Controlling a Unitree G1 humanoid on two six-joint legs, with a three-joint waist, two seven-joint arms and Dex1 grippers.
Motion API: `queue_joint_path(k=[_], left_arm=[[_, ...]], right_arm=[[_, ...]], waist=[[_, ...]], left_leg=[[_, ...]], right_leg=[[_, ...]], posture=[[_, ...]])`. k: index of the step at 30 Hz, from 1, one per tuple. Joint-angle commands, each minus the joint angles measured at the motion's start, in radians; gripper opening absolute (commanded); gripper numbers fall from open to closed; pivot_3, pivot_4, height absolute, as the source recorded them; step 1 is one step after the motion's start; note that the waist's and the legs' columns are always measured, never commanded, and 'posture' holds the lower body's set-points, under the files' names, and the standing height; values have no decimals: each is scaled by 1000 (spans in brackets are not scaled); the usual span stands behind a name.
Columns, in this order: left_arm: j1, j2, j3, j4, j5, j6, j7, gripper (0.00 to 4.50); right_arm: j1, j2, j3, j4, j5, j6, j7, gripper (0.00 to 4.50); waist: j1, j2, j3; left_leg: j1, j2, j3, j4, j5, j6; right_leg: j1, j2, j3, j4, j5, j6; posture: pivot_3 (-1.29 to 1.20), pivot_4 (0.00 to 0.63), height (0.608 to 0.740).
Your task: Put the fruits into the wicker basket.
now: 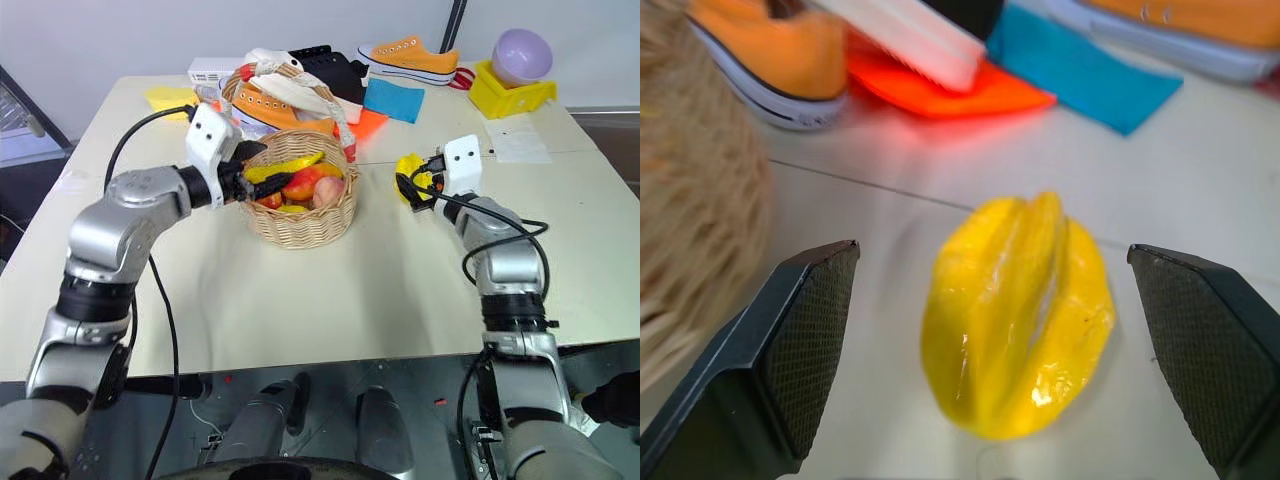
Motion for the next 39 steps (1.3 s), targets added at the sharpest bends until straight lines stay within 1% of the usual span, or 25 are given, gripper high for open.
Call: queue_joint_path(k=[1, 2, 3, 4, 6, 7, 8, 10, 11, 14, 16, 19, 21, 24, 26, 28, 29, 31, 32, 33, 34, 36, 38, 39], left_arm=[[41, 1, 47, -116, -97, 10, -54, 3991], [53, 4, 43, -134, -104, 14, -58, 3991], [61, 6, 40, -148, -110, 20, -59, 4029], [66, 7, 37, -158, -113, 24, -56, 4029], [68, 7, 31, -163, -104, 25, -47, 4029], [68, 8, 29, -163, -100, 24, -43, 4029], [67, 8, 29, -160, -98, 23, -41, 4029], [64, 10, 29, -152, -95, 18, -41, 4029], [62, 11, 30, -148, -94, 16, -41, 4029], [57, 14, 31, -137, -89, 8, -45, 4029], [56, 20, 43, -123, -84, -5, -48, 4029], [63, 42, 91, -101, -95, -15, -56, 4029], [87, 73, 135, -83, -107, -24, -73, 4029], [131, 115, 181, -58, -113, -51, -110, 4029], [166, 140, 208, -37, -116, -80, -142, 4029], [185, 153, 219, -19, -115, -96, -160, 4029], [194, 158, 222, -11, -114, -107, -170, 4029], [215, 168, 226, 0, -115, -123, -193, 4029], [228, 172, 230, 1, -117, -132, -203, 4029], [236, 175, 232, 0, -119, -138, -210, 4029], [239, 175, 233, 1, -119, -142, -213, 4029], [249, 169, 243, -7, -135, -139, -212, 4029], [268, 160, 262, -35, -147, -148, -201, 4029], [276, 157, 269, -47, -153, -147, -193, 4029]], right_arm=[[-69, 9, -36, 91, 2, -57, -2, 4500], [-76, 10, -35, 115, -2, -67, 2, 4500], [-82, 12, -35, 132, -3, -76, 5, 3967], [-85, 14, -37, 144, -1, -81, 6, 3694], [-88, 17, -38, 155, 7, -82, 20, 2640], [-87, 18, -37, 157, 7, -84, 22, 2224], [-87, 18, -37, 158, 6, -85, 24, 1642], [-84, 17, -37, 157, 4, -87, 24, 662], [-81, 17, -37, 154, 4, -86, 24, 104], [-64, 9, -33, 121, -8, -81, 11, 104], [-33, -12, -43, 36, -1, -63, 14, 104], [57, -87, -64, -206, 50, 6, 89, 104], [152, -176, -73, -411, 116, 66, 205, 104], [265, -285, -91, -675, 255, 155, 348, 104], [274, -312, -84, -815, 367, 241, 380, 104], [238, -291, -51, -873, 413, 291, 357, 104], [205, -268, -19, -882, 410, 305, 333, 104], [133, -210, 59, -885, 386, 328, 284, 104], [85, -163, 116, -867, 353, 328, 255, 104], [55, -133, 153, -854, 331, 328, 236, 104], [37, -115, 173, -843, 315, 328, 226, 104], [-33, -36, 243, -750, 249, 308, 183, 104], [-111, 58, 304, -611, 176, 276, 132, 104], [-129, 83, 322, -568, 148, 261, 122, 444]], waist=[[3, 0, 0], [4, 0, 0], [4, 0, 0], [4, 0, 0], [3, 0, 0], [2, 0, 0], [2, 0, 0], [0, 0, 0], [-1, 0, 0], [-1, 0, 0], [0, 0, 0], [7, 1, 1], [8, 2, 1], [4, 2, 1], [-6, 2, 1], [-11, 2, 1], [-10, 2, 1], [-15, 2, 1], [-15, 2, 1], [-15, 2, 1], [-15, 2, 1], [-7, 2, 1], [-2, 2, 1], [-2, 2, 1]], left_leg=[[0, 0, 0, 0, 0, 0], [0, 0, 0, 0, 0, 0], [0, 0, 0, 1, 0, 0], [0, 0, 0, 1, 0, 0], [1, 0, 0, 1, 0, 0], [1, 0, 0, 1, 0, 0], [1, 0, 0, 1, 0, 0], [1, 0, 0, 1, 0, 0], [1, 0, 0, 1, 0, 0], [1, 1, 0, 1, 0, 0], [1, 1, 0, 1, 0, 0], [1, 0, -1, 1, 0, 0], [0, 1, -1, 0, 0, 0], [0, 0, -1, 0, 0, 0], [0, 2, 0, 0, -1, 0], [1, 4, 0, 0, -2, -2], [1, 5, 0, 0, -2, -2], [1, 5, 0, 0, -2, -2], [1, 5, 0, 0, -2, -2], [1, 5, 0, 0, -2, -2], [1, 5, 0, 0, -2, -2], [-2, 5, 0, 0, -2, -2], [-2, 5, 0, 0, -2, -2], [-1, 5, 0, 0, -2, -2]], right_leg=[[0, 0, 0, 0, 0, 0], [1, 0, 0, 0, 0, 0], [1, 1, 0, 0, 0, 0], [1, 1, 0, 0, 0, -1], [1, 1, 0, 0, 0, -1], [1, 1, 0, 0, 0, -1], [1, 1, 0, 0, 0, -1], [1, 1, 0, 0, 0, -1], [1, 2, 0, 0, 0, -1], [1, 2, 0, 1, 0, -1], [1, 2, 0, 1, 0, -1], [0, 2, 1, 1, 0, 0], [0, 2, 1, 1, 0, 0], [0, 1, 0, 0, 0, 0], [0, -1, 1, 0, 0, -1], [0, 0, 1, 0, -2, -5], [0, 0, 1, 0, -2, -6], [0, 0, 1, 0, -2, -8], [1, 0, 1, -1, -2, -8], [-4, 0, 1, -2, -2, -8], [-4, 0, 1, -3, -2, -8], [-7, 0, 1, -3, -2, -8], [-7, 1, 1, -3, -1, -8], [-7, 1, 1, -3, 0, -6]], posture=[[0, 150, 740], [0, 150, 740], [0, 150, 740], [0, 150, 740], [0, 150, 740], [0, 150, 740], [0, 150, 740], [0, 150, 740], [0, 150, 740], [0, 150, 740], [0, 150, 740], [0, 150, 740], [0, 150, 740], [0, 150, 740], [0, 150, 740], [0, 150, 740], [0, 150, 740], [0, 150, 740], [0, 150, 740], [0, 150, 740], [0, 150, 740], [0, 150, 740], [0, 150, 740], [0, 150, 740]])
